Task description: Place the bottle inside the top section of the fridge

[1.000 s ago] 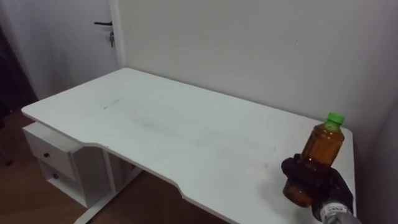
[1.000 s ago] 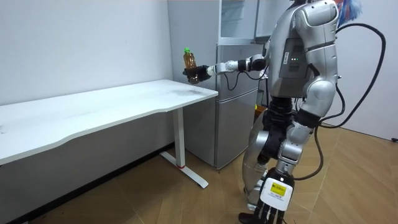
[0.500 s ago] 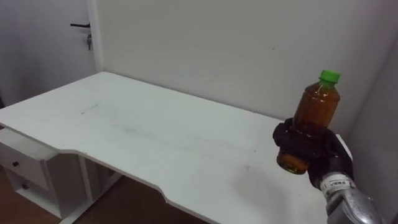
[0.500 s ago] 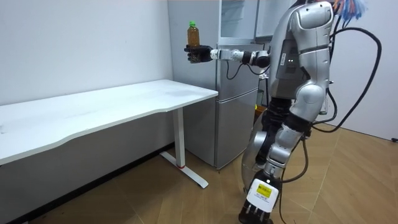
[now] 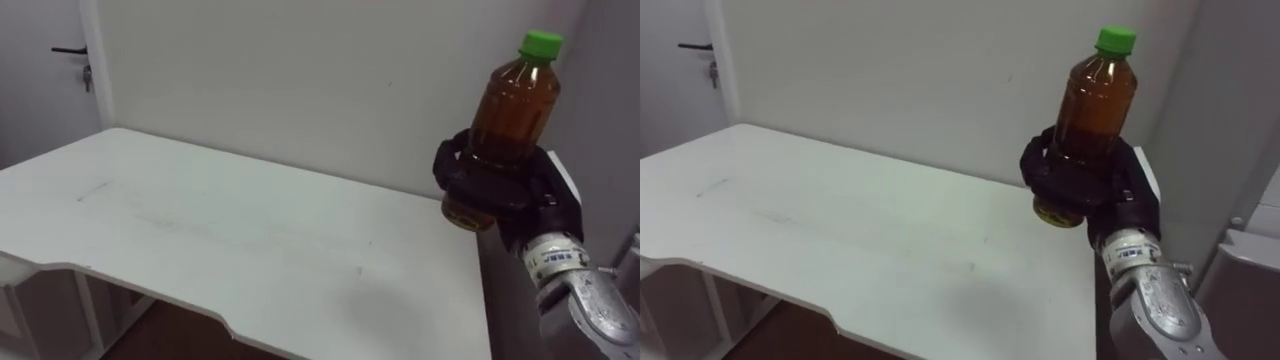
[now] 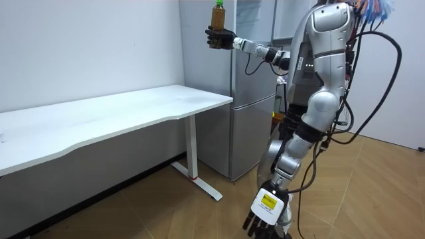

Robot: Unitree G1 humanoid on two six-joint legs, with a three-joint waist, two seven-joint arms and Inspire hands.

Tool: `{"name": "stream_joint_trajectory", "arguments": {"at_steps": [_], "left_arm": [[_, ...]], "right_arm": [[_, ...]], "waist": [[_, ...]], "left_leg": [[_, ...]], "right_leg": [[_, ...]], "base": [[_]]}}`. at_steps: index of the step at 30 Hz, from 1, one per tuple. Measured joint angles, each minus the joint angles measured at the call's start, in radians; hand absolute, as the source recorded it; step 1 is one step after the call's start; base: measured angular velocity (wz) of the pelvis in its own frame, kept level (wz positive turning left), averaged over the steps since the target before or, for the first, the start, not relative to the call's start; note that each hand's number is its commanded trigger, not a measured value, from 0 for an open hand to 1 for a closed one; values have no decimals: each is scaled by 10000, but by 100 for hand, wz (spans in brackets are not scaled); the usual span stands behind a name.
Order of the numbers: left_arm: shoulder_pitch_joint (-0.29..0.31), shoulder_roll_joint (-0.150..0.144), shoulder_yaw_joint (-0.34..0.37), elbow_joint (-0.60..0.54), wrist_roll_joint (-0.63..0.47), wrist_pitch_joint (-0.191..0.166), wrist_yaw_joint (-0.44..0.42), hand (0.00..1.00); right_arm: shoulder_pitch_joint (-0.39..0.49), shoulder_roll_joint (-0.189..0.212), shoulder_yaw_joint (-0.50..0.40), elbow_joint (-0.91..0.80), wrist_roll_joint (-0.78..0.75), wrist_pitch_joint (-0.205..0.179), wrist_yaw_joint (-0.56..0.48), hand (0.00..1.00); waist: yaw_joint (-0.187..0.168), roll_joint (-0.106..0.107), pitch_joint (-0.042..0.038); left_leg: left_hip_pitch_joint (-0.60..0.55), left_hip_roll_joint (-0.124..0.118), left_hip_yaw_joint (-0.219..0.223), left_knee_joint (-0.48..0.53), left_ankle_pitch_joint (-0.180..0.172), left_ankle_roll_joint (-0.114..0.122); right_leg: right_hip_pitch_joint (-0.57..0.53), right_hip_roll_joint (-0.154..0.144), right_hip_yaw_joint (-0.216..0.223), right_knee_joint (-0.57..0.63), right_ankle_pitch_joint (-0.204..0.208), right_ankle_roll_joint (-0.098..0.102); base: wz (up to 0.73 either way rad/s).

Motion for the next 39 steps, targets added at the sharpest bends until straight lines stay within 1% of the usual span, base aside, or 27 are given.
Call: {"name": "stream_joint_trajectory", "arguments": {"at_steps": [1, 3, 5, 6, 10, 11, 13, 17, 18, 19, 20, 21, 22, 24, 25, 26, 27, 29, 31, 32, 34, 35, 37, 38, 39], "left_arm": [[3, 0, -1, 6, 8, 2, -4, 0], [-5, 1, 41, 6, 21, 3, -6, 0], [-12, 24, 88, 5, 28, 2, -6, 0], [-7, 50, 88, 7, 30, 1, -6, 0], [-12, 60, 328, 34, 227, 2, -18, 0], [-14, 57, 359, 34, 250, 2, -24, 0], [78, 61, 385, 60, 367, -3, -25, 0], [74, 61, 389, 287, 383, -12, 26, 0], [73, 62, 402, 359, 385, -15, 46, 0], [72, 67, 408, 384, 385, -15, 73, 0], [70, 71, 407, 384, 386, -17, 104, 0], [51, 82, 434, 384, 384, -25, 166, 0], [47, 97, 466, 384, 381, -44, 196, 0], [110, 94, 463, 420, 381, -63, 200, 0], [109, 104, 467, 431, 378, -63, 200, 0], [101, 114, 479, 434, 378, -74, 201, 0], [100, 131, 528, 507, 379, -158, 202, 0], [58, 110, 680, 720, 379, -265, 209, 0], [165, 109, 962, 837, 379, -424, 218, 0], [165, 108, 1051, 844, 381, -439, 218, 0], [206, 102, 1277, 1005, 386, -446, 215, 0], [207, 105, 1289, 1017, 389, -446, 213, 0], [228, 81, 1370, 1064, 392, -449, 171, 0], [196, 75, 1369, 1111, 392, -458, 165, 0], [187, 77, 1377, 1129, 393, -467, 160, 0]], "right_arm": [[1, 0, 0, 0, -9, 1, 54, 100], [1, 0, -1, -12, 18, 1, 141, 100], [2, 0, -1, -12, 24, 1, 226, 100], [2, 0, -3, -12, 66, 1, 285, 100], [4, 0, -105, -138, 80, 3, 497, 100], [9, 1, -156, -193, 73, 8, 545, 100], [59, 1, -294, -593, 45, 13, 639, 100], [75, 0, -458, -1213, -345, 7, 557, 100], [86, 0, -501, -1303, -452, 2, 541, 100], [123, 0, -532, -1344, -604, 2, 501, 100], [163, 0, -567, -1357, -661, 2, 499, 100], [290, -1, -670, -1380, -739, 2, 510, 100], [450, -1, -778, -1387, -776, 2, 480, 100], [544, -3, -854, -1398, -818, 2, 377, 100], [548, -4, -982, -1426, -815, 1, 273, 100], [547, -4, -1067, -1439, -804, 1, 241, 100], [547, -10, -1235, -1448, -779, -10, 177, 100], [556, -23, -1515, -1448, -664, -14, 49, 100], [584, -27, -1874, -1451, -422, -15, -78, 100], [584, -32, -1969, -1457, -350, -17, -122, 100], [584, -56, -2387, -1520, -278, -32, -271, 100], [584, -57, -2480, -1537, -270, -43, -312, 100], [637, -57, -2744, -1730, -40, -93, -359, 100], [643, -57, -2744, -1816, -14, -105, -374, 100], [643, -61, -2758, -1911, 10, -132, -355, 100]], "waist": [[-5, -10, 5], [-32, -11, 4], [-32, -11, 4], [-37, -14, 1], [-74, -48, -26], [-112, -51, -27], [-309, -53, -29], [-431, -94, -56], [-497, -129, -80], [-540, -145, -91], [-548, -143, -90], [-551, -176, -110], [-545, -222, -140], [-576, -250, -161], [-597, -244, -157], [-593, -246, -158], [-597, -257, -159], [-620, -261, -139], [-665, -274, -136], [-682, -277, -136], [-858, -280, -132], [-863, -279, -131], [-921, -296, -133], [-931, -286, -125], [-1022, -248, -100]], "left_leg": [[31, 7, 45, -25, -1, -2], [44, 20, 62, -52, -4, -7], [70, 56, 93, -92, -6, -12], [102, 75, 110, -120, -8, -16], [64, 159, 131, -154, -18, -34], [67, 162, 129, -153, -20, -36], [126, 162, 102, -172, -19, -35], [255, 176, 127, -235, -39, -73], [279, 189, 128, -237, -70, -132], [322, 213, 128, -237, -137, -257], [337, 227, 135, -237, -163, -306], [352, 280, 140, -209, -258, -483], [409, 314, 140, -152, -370, -827], [567, 322, 149, -154, -480, -1374], [631, 351, 187, -160, -498, -1404], [638, 370, 225, -164, -499, -1405], [630, 392, 250, -165, -474, -1362], [679, 449, 378, -161, -473, -1361], [771, 511, 382, -207, -477, -1368], [774, 532, 380, -217, -478, -1369], [773, 630, 387, -251, -507, -1420], [776, 651, 393, -271, -507, -1420], [765, 726, 429, -318, -506, -1420], [764, 749, 445, -318, -508, -1422], [764, 804, 459, -319, -530, -1459]], "right_leg": [[5, 35, 119, -51, 1, 0], [36, 152, 189, -155, 27, -3], [71, 200, 195, -244, 101, -39], [139, 243, 209, -347, 145, -7], [199, 403, 198, -663, 301, -96], [220, 412, 192, -692, 312, -89], [338, 436, 232, -853, 332, -56], [395, 453, 307, -857, 330, -55], [424, 472, 374, -873, 331, -55], [509, 522, 460, -998, 339, -66], [538, 526, 472, -1031, 345, -74], [595, 558, 486, -1044, 366, -95], [663, 578, 553, -1073, 392, -74], [817, 615, 738, -1197, 413, -43], [893, 690, 751, -1224, 411, -37], [903, 699, 753, -1239, 411, -37], [946, 707, 746, -1342, 411, -36], [1086, 748, 716, -1534, 423, -10], [1264, 871, 712, -1731, 430, 3], [1269, 882, 706, -1730, 430, 2], [1254, 959, 683, -1725, 421, 10], [1247, 983, 688, -1727, 415, 0], [1249, 1069, 691, -1745, 363, -72], [1247, 1092, 690, -1742, 351, -90], [1244, 1156, 706, -1754, 350, -96]], "base": [[-14], [-6], [-5], [-5], [-2], [7], [7], [-5], [0], [0], [0], [-5], [-5], [-6], [-8], [-10], [-12], [-11], [-13], [-6], [0], [-4], [-8], [-4], [0]]}}
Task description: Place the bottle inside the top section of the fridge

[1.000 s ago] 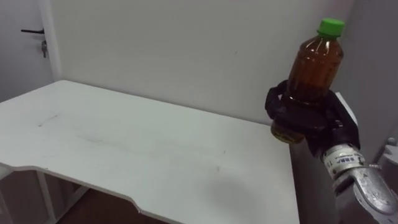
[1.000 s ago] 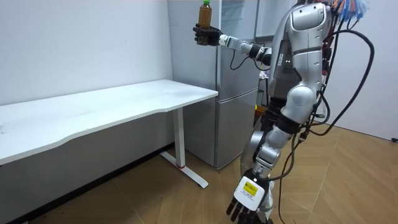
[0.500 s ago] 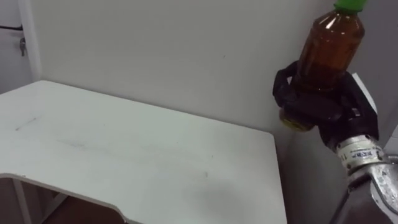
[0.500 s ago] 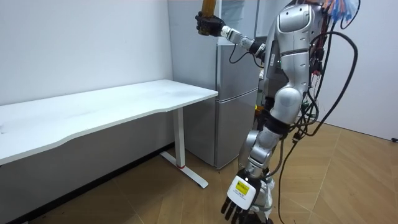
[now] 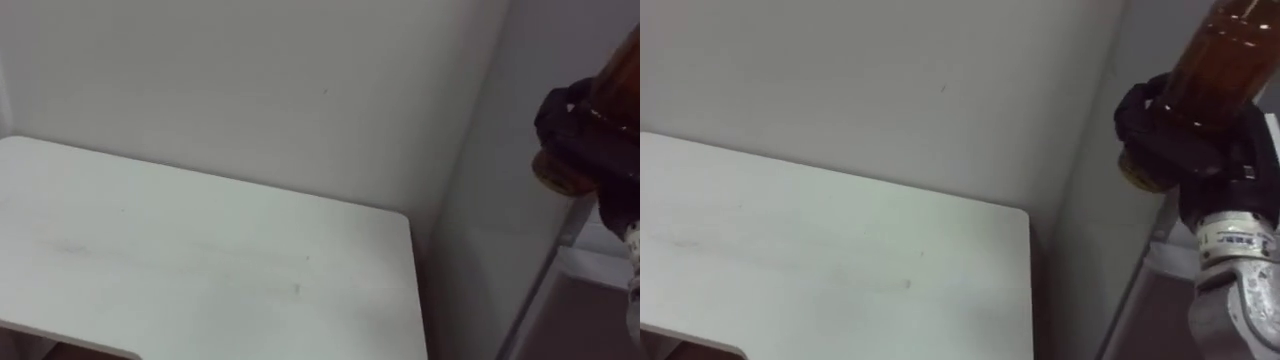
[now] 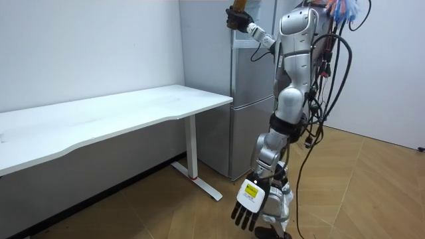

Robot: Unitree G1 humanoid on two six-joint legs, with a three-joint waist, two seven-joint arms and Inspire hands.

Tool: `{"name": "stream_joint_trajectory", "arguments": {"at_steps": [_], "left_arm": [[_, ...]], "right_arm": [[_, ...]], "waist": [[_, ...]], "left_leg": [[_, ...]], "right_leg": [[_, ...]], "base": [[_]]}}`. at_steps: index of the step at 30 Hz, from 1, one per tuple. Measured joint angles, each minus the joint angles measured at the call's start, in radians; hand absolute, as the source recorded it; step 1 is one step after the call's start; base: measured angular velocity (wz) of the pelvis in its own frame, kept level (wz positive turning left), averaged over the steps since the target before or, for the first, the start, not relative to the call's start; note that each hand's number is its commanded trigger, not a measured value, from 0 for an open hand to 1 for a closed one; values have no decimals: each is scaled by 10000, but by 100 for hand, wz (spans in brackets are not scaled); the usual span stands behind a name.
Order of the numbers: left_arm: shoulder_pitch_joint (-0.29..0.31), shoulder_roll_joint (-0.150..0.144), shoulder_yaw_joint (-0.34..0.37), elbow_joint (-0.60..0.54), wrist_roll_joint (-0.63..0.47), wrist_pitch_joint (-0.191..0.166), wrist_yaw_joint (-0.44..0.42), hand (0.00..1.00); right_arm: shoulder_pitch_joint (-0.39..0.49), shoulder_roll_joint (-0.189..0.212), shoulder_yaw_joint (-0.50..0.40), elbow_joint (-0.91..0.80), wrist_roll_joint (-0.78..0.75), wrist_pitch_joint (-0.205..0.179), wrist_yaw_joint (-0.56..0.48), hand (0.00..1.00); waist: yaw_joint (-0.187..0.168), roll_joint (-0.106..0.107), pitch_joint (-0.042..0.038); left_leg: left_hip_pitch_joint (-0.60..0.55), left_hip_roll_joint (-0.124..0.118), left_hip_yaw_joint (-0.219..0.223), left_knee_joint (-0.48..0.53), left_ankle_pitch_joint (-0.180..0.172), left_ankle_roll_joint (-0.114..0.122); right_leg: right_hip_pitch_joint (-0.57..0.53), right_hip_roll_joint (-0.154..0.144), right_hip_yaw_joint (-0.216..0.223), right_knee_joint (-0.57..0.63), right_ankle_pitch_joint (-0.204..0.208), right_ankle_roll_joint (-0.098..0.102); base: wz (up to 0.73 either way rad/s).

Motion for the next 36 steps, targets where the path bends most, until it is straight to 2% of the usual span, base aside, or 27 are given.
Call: {"name": "stream_joint_trajectory", "arguments": {"at_steps": [3, 5, 6, 7, 15, 19, 25, 33, 36], "left_arm": [[21, -21, 310, 28, 34, -33, -5, 0], [78, -91, 466, 66, 35, -55, -4, 0], [101, -136, 597, 62, 36, -58, 0, 0], [120, -144, 692, 63, 36, -60, 11, 0], [255, -241, 936, 49, 34, -135, 82, 0], [307, -232, 994, 33, 28, -149, 318, 0], [307, -237, 951, 3, 37, -197, 713, 0], [411, -235, 953, -58, 34, -236, 932, 0], [418, -254, 970, -103, 333, -245, 907, 0]], "right_arm": [[142, -2, -12, -291, 54, 0, 104, 100], [200, -4, -17, -416, 53, 1, 97, 100], [201, -37, -23, -445, 42, 0, 62, 100], [215, -52, -64, -447, 63, 0, -58, 100], [938, -351, -1216, -431, 51, 1, -1129, 100], [1126, -371, -1247, -361, 92, 3, -1653, 100], [1148, -531, -1251, 292, 532, 3, -2295, 100], [1146, -760, -1244, 1193, 569, 2, -2575, 100], [1146, -768, -1245, 1471, 570, 2, -2582, 100]], "waist": [[-94, -36, -24], [-109, -35, -23], [-132, -25, -22], [-164, -41, -29], [-190, -20, -14], [-375, -33, 31], [-359, -214, 58], [-240, -199, 51], [-136, -122, 6]], "left_leg": [[16, 67, 10, -56, 7, 15], [9, 126, 77, -54, 75, 152], [11, 181, 97, -64, 87, 419], [7, 200, 101, -73, 86, 526], [23, 217, 208, -82, 87, 529], [40, 216, 241, -82, 88, 527], [11, 221, 241, -74, 103, 513], [-11, 213, 243, -109, 108, 528], [-44, 213, 241, -114, 108, 528]], "right_leg": [[2, 107, 32, -133, -41, -66], [-7, 224, 46, -124, -47, -77], [-13, 274, 35, -118, -53, -90], [-21, 311, 36, -115, -84, -140], [-25, 325, 65, -87, -88, -147], [-46, 318, 20, -17, -128, -211], [-214, 282, -51, 242, -160, -249], [-257, 282, 11, 268, -160, -250], [-299, 286, 10, 271, -161, -250]], "base": [[-2], [-7], [0], [0], [-4], [-4], [0], [0], [0]]}}
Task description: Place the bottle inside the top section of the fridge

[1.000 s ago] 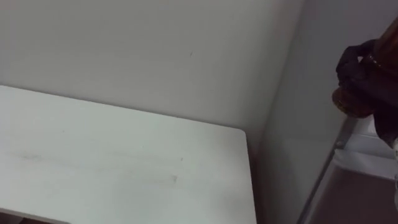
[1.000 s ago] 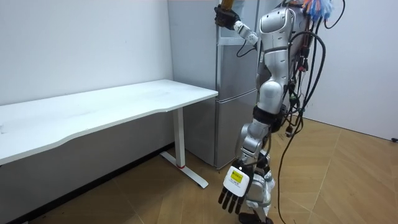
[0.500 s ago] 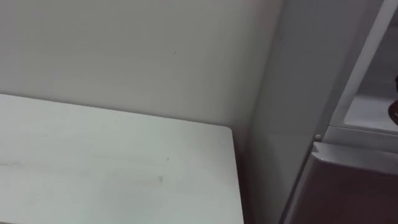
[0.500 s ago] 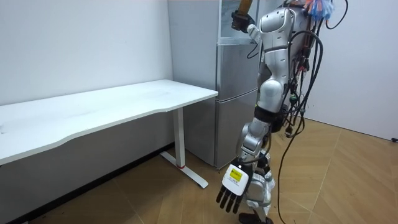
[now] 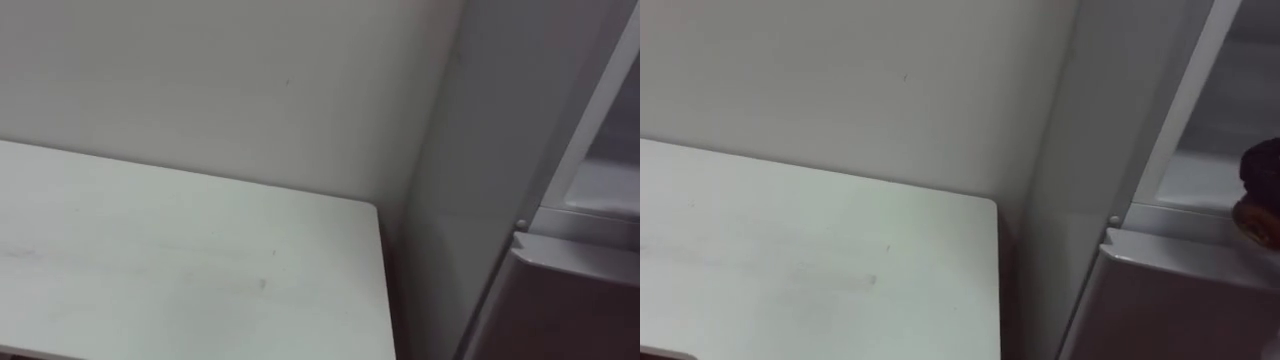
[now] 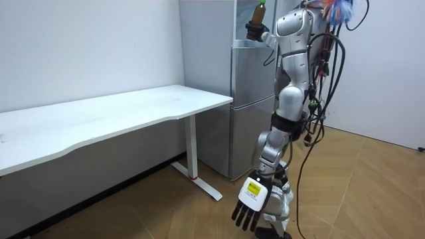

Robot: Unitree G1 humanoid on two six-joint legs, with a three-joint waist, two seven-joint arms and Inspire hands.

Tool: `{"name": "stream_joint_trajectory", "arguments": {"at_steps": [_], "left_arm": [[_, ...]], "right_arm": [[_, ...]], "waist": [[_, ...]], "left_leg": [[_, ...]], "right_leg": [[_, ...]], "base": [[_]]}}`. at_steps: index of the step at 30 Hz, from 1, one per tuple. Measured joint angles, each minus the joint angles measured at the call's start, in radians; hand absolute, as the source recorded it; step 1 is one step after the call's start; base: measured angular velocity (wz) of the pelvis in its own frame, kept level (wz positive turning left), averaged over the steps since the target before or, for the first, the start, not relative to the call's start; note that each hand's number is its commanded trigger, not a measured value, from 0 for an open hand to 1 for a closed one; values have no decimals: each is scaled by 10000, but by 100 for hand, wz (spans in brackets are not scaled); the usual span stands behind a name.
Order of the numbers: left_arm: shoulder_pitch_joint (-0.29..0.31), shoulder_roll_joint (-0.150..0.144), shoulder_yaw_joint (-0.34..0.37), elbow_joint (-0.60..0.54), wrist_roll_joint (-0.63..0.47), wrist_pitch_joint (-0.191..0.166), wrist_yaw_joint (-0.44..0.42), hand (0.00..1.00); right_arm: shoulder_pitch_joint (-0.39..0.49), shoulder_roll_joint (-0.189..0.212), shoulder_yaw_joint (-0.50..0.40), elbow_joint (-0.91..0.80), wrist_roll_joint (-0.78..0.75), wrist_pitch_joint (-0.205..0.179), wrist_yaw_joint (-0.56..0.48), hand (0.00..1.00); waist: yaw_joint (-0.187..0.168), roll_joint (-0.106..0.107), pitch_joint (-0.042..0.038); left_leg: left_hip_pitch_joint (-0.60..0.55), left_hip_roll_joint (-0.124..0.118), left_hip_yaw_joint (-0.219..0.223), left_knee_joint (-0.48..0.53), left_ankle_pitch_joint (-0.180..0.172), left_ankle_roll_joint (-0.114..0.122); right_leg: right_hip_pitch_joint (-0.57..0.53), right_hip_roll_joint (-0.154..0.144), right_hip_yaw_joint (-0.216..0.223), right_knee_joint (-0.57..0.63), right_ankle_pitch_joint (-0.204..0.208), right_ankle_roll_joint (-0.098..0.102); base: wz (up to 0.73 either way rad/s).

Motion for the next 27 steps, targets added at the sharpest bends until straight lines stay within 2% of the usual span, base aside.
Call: {"name": "stream_joint_trajectory", "arguments": {"at_steps": [3, 8, 12, 16, 23, 27], "left_arm": [[19, -2, 1, -130, 49, -1, -1, 0], [98, -10, -9, -226, 49, 0, -32, 0], [175, -10, -12, -223, 46, -5, -110, 0], [245, 3, 28, -211, 46, -117, -270, 0], [247, 40, 237, -197, 50, -389, -463, 0], [249, 49, 309, -206, 48, -427, -481, 0]], "right_arm": [[0, -20, 1, 232, -10, 0, -4, 100], [-1, -86, 41, 558, -10, 0, -6, 100], [-2, -165, 74, 842, -16, 0, 9, 100], [-2, -274, 107, 1051, -36, 0, 4, 100], [-3, -487, 148, 1055, -534, -12, -99, 100], [-70, -773, 166, 1087, -522, -12, -231, 100]], "waist": [[63, 96, -35], [86, 85, -16], [99, 47, 21], [153, -47, 124], [270, -124, 131], [394, -120, 118]], "left_leg": [[7, -7, 8, -7, 3, 5], [51, -20, 6, -22, 7, 1], [85, -20, -9, -23, 8, 0], [17, -25, -6, -15, 8, 0], [-230, -36, 0, 101, 7, 2], [-258, -36, -9, 122, 7, 2]], "right_leg": [[-22, -28, -32, 73, -32, 15], [-24, -78, -217, 195, -122, 13], [22, -85, -284, 196, -139, -3], [-144, -124, -283, 398, -175, -15], [-472, -221, -288, 683, -260, -42], [-479, -217, -281, 675, -263, -43]], "base": [[0], [1], [0], [-1], [0], [0]]}}
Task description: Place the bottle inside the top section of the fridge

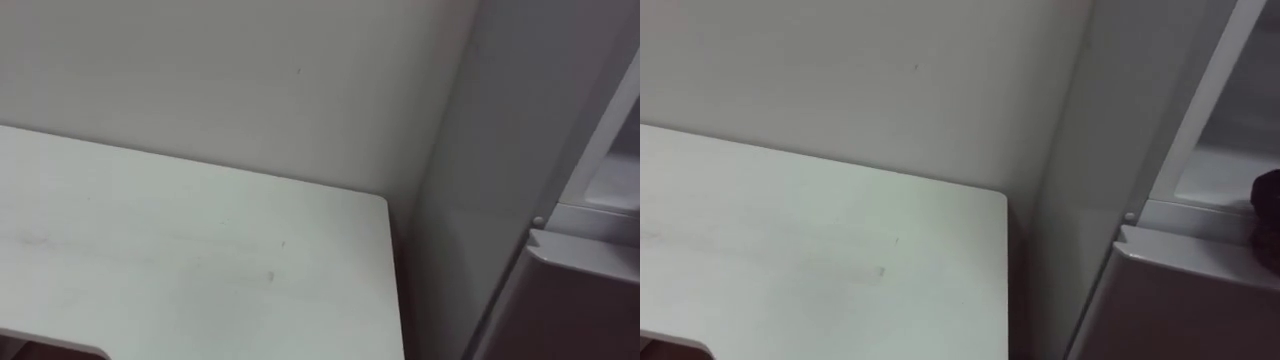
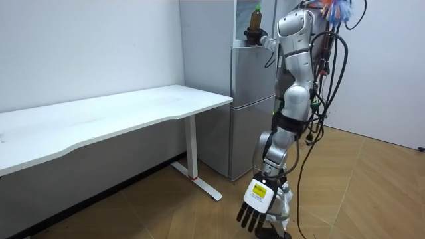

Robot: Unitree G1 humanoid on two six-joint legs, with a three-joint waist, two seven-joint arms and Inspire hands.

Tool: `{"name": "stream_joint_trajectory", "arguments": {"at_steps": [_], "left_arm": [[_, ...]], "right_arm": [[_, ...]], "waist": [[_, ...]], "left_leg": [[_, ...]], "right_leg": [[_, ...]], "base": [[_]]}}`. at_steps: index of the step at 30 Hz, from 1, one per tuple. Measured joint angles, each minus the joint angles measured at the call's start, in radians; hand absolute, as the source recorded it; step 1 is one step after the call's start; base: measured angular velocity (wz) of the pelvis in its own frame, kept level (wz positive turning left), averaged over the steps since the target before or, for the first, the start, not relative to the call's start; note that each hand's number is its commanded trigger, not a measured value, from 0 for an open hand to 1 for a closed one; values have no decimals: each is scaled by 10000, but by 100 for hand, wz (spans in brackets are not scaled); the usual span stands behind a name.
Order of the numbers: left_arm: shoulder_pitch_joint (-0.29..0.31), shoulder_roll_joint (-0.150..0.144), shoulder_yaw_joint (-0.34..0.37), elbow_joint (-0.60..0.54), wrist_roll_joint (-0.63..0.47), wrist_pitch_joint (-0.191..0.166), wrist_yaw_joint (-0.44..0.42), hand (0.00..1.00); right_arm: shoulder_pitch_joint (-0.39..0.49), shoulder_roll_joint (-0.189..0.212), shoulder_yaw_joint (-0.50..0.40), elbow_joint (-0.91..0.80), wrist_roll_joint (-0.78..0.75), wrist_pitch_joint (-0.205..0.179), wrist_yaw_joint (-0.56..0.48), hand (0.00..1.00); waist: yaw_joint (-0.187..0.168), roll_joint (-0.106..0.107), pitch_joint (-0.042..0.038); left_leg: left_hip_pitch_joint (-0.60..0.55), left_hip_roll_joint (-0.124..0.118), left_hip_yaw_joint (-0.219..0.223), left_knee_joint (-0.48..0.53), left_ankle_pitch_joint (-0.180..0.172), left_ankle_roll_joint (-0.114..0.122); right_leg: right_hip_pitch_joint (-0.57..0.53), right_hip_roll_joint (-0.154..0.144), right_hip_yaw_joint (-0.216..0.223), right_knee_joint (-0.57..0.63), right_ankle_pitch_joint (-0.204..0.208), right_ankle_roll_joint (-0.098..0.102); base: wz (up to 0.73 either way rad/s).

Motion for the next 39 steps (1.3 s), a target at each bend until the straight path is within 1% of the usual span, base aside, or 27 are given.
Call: {"name": "stream_joint_trajectory", "arguments": {"at_steps": [3, 8, 11, 13, 16, 20, 21, 22, 25, 29, 32, 33, 34, 37, 38, 39], "left_arm": [[15, -2, -1, -5, -1, 1, 2, 0], [16, 1, 6, -12, -6, -7, 8, 0], [33, 2, 28, -6, -7, -1, 11, 0], [24, 3, 28, -7, 3, 2, 11, 0], [27, 15, 46, -6, 1, 12, 11, 0], [25, 58, 46, 1, -1, 18, 12, 0], [23, 64, 45, 4, -2, 19, 13, 0], [19, 73, 46, 4, -1, 17, 24, 0], [31, 85, 62, 2, 1, 20, 52, 0], [23, 46, 67, -6, -1, 62, 56, 0], [24, 37, 109, -10, 0, 139, 56, 0], [26, 51, 112, -10, 0, 145, 56, 0], [44, 47, 113, -9, -1, 190, 56, 0], [109, 51, 108, -9, -16, 343, 56, 0], [124, 56, 108, -4, -7, 342, 56, 0], [163, 61, 103, -6, -7, 346, 62, 0]], "right_arm": [[-288, -168, 12, 117, 2, 0, -77, 100], [-584, -435, 17, 149, 24, 0, -120, 100], [-769, -455, 21, 155, 23, 0, -124, 100], [-959, -456, 23, 171, 1, 0, -124, 100], [-1194, -461, 27, 173, 3, 1, -142, 100], [-1580, -502, 107, 212, 13, -2, -137, 100], [-1769, -559, 199, 329, 33, -5, -127, 100], [-1856, -714, 372, 465, 40, -32, -114, 100], [-1929, -823, 404, 713, 75, -94, -34, 100], [-2052, -823, 521, 1198, 498, -93, 124, 100], [-2053, -823, 530, 1428, 810, -93, 111, 100], [-2053, -823, 567, 1543, 831, -94, 44, 100], [-2053, -823, 626, 1689, 856, -94, 17, 100], [-2053, -823, 925, 2119, 900, -92, -75, 100], [-2053, -823, 982, 2214, 909, -105, -76, 100], [-2090, -886, 975, 2273, 961, -160, -146, 100]], "waist": [[43, -4, -8], [153, -72, -38], [196, -191, -40], [190, -256, -70], [207, -301, -78], [202, -294, -72], [198, -285, -66], [205, -276, -61], [239, -275, -58], [294, -243, -45], [461, -173, -38], [528, -156, -39], [553, -125, -55], [586, -47, -99], [618, -36, -102], [722, -15, -100]], "left_leg": [[-3, 1, -3, 16, 2, -3], [27, 1, -34, 27, 3, -1], [15, 1, -63, 43, 2, -1], [-51, 1, -119, 94, -3, 2], [-51, 1, -167, 110, -5, 4], [-47, 1, -298, 136, -6, 5], [-46, 1, -310, 141, -6, 5], [-47, 1, -332, 144, -6, 5], [-55, 1, -372, 144, -6, 5], [-57, 1, -379, 143, -6, 5], [-64, 1, -379, 140, -5, 4], [-74, 1, -379, 140, -5, 4], [-80, 1, -380, 139, -4, 3], [-80, 1, -411, 138, -3, 2], [-70, 1, -414, 137, -2, 1], [-43, 1, -414, 123, -2, 0]], "right_leg": [[8, -1, -1, -6, 0, 0], [67, -2, -16, -14, 0, 0], [72, -16, -37, -2, -3, 2], [71, -22, -257, -8, -3, 2], [101, -37, -341, -6, -2, 2], [159, -36, -345, -12, -3, 2], [170, -41, -375, -15, -4, 1], [184, -44, -424, -23, -4, 2], [205, -47, -509, -25, -4, 1], [206, -46, -500, -41, -4, 1], [197, -62, -631, -39, -8, -4], [190, -105, -754, -41, -16, -16], [190, -161, -845, -41, -23, -25], [211, -177, -983, -36, -29, -28], [224, -177, -987, -37, -29, -28], [260, -179, -1006, -33, -35, -27]], "base": [[0], [1], [2], [7], [5], [10], [6], [5], [4], [0], [0], [0], [0], [3], [0], [6]]}}
